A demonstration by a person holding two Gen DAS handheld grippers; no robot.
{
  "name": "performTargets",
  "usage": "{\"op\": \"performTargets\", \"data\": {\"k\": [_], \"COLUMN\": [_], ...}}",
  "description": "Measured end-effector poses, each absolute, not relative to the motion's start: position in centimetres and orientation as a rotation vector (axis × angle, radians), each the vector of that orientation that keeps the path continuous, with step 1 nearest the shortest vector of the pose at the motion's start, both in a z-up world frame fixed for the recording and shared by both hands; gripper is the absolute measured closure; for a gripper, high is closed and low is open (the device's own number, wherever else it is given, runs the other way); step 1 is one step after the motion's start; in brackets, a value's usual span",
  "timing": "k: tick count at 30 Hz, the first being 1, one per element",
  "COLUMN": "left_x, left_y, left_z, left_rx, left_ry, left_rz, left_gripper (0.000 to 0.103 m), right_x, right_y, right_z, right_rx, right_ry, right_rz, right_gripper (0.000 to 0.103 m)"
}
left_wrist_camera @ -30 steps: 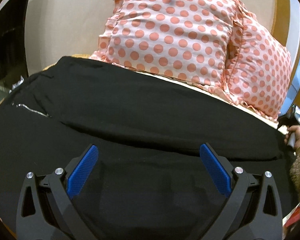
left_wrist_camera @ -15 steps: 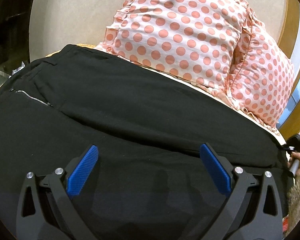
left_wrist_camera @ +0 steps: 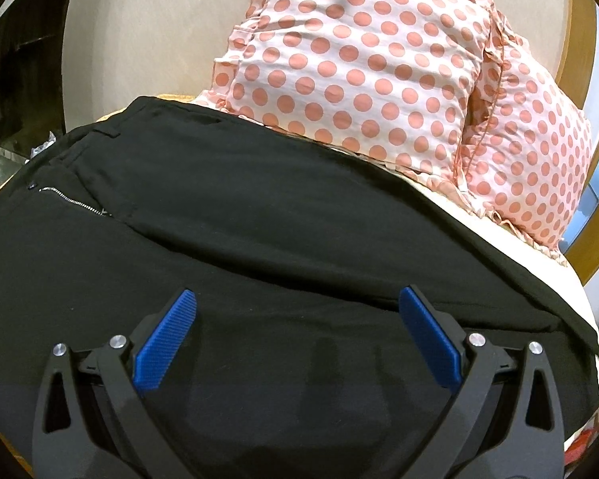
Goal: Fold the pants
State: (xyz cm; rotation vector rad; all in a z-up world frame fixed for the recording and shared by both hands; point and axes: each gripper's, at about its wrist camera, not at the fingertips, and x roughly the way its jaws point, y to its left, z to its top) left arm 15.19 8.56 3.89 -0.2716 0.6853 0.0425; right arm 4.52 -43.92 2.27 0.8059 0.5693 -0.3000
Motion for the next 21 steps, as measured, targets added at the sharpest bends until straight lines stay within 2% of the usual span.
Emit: {"op": "performTargets", "data": {"k": [6, 9, 10, 11, 15, 16, 18, 19, 21], "left_x": [15.3, 15.0, 15.1, 15.1, 15.3, 15.3, 15.3, 15.4, 15.7], "left_y": [8.0, 8.0, 8.1, 8.0, 8.3, 8.3, 8.4, 8.5, 8.6], "left_z": [3.9, 4.0, 4.0, 4.0, 3.9, 3.9, 3.8, 3.8, 3.7], "left_rx": [-0.226, -0.222, -0.223, -0.224, -0.231, -0.233, -0.242, -0.247, -0.251], "left_ry": [0.688, 0.672, 0.674, 0.676, 0.687, 0.689, 0.693, 0.700, 0.720], "left_rz": [0.041, 0.049, 0.049, 0.047, 0.040, 0.039, 0.037, 0.030, 0.001], "left_gripper": [0.002, 0.002, 0.002, 0.002, 0.002, 0.002, 0.002, 0.002, 0.002], "right_x": [4.2, 4.2, 4.1, 3.9, 4.2, 4.4, 5.1, 5.5, 5.5], "right_y": [-45.1, -45.8, -46.0, -46.2, -46.3, -46.4, -46.7, -46.9, -47.2], "right_z": [1.3, 0.9, 0.6, 0.3, 0.4, 0.3, 0.1, -0.1, -0.1], "right_rx": [0.924, 0.980, 1.006, 1.019, 0.974, 0.964, 0.951, 0.946, 0.945], "right_ry": [0.590, 0.587, 0.582, 0.573, 0.552, 0.551, 0.552, 0.554, 0.548], "right_rz": [-0.254, -0.245, -0.247, -0.253, -0.292, -0.301, -0.319, -0.327, -0.326], "right_gripper": [0.096, 0.071, 0.057, 0.054, 0.056, 0.061, 0.080, 0.095, 0.099]}}
